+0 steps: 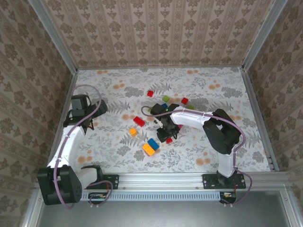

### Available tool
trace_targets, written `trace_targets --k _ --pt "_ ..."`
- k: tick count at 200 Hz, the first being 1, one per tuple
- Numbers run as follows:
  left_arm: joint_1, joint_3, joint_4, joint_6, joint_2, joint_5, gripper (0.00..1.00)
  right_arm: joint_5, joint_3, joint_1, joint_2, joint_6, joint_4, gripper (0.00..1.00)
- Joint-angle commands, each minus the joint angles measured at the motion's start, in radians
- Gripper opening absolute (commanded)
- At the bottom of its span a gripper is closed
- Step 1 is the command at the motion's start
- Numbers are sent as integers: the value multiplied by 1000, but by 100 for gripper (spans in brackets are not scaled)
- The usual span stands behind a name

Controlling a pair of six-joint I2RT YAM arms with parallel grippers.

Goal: Assemble a carrot with lego

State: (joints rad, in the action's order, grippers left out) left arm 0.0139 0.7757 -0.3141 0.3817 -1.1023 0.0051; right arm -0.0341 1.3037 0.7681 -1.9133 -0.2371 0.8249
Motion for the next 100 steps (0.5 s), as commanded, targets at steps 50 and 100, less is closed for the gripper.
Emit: trace_targets --k 50,100 --pt "-2 23 -5 -3 -11 18 100 -3 -11 -5 -28 -2 5 45" --pt "-2 25 -6 -2 -10 20 100 -1 -15 -6 -20 -8 5 41"
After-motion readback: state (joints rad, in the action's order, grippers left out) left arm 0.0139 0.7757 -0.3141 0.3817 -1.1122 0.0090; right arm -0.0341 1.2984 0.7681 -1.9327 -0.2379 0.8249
